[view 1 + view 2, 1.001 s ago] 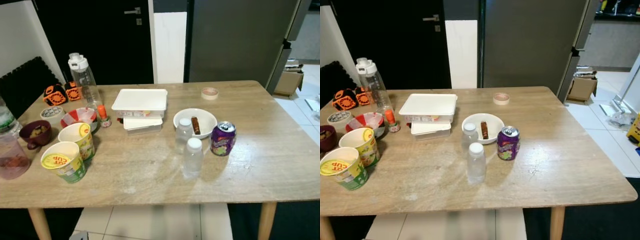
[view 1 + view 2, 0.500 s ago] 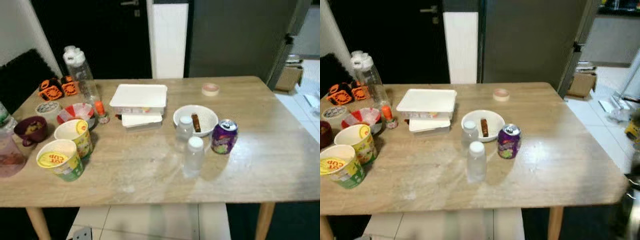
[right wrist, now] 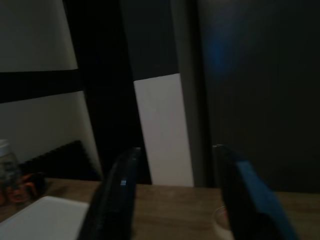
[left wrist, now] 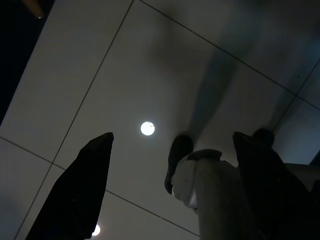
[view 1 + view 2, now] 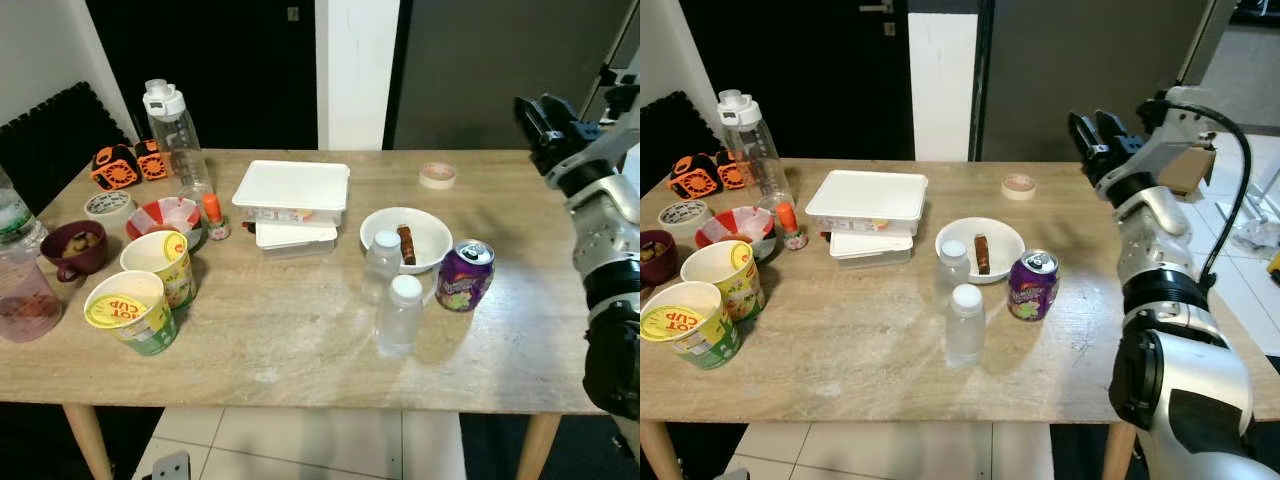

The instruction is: Restocking fridge

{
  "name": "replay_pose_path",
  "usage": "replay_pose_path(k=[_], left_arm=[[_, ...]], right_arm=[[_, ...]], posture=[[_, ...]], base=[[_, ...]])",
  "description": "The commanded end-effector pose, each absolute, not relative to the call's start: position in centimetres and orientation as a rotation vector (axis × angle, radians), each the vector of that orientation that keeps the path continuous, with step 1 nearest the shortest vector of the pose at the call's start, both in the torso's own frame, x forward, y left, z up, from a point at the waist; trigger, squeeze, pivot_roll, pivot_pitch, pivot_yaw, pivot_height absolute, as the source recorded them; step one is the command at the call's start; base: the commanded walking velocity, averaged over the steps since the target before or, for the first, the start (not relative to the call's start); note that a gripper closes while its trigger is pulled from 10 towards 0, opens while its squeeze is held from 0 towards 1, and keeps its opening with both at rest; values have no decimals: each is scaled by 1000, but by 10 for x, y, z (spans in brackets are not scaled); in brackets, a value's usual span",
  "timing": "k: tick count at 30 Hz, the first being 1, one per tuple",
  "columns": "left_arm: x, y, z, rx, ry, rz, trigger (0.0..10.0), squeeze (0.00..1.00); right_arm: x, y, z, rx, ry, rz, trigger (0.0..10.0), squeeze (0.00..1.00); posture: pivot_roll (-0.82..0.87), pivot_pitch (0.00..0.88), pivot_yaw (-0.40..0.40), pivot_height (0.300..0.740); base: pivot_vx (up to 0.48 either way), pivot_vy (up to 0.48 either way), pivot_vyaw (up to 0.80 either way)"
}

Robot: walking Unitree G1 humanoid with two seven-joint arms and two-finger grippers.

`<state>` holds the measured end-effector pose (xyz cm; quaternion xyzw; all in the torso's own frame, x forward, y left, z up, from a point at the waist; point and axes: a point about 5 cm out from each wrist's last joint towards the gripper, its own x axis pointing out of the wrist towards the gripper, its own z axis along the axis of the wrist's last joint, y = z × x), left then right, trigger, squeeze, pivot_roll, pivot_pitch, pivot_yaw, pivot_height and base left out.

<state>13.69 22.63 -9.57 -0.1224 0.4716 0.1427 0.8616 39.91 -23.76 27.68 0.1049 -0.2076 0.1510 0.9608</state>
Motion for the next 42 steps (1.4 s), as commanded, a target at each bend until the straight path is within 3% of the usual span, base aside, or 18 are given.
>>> replay_pose_path(k=[1,11,12,24,42], left_arm=[[131,218,-100,-266,1015,287,10000,0],[133,216,-99,-264,1012,276,10000,0],[134,215,-99,-264,1012,276,10000,0],[135,211,-100,-267,1013,265,10000,0],[135,209,-100,-267,1017,256,10000,0]], right_arm=[[402,-228,277,222,-405,340,10000,1000],[407,-218,266,172,-340,288,10000,1000],[407,-218,266,164,-337,288,10000,0],[406,-212,265,118,-323,380,10000,0],[407,-228,263,19,-238,270,10000,0]], posture=[[-25,0,-11,740],[-28,0,-11,740],[-28,0,-11,740],[-31,0,-13,740],[-32,0,-11,740]], base=[[0,0,0],[0,0,0],[0,0,0],[0,0,520],[0,0,710]])
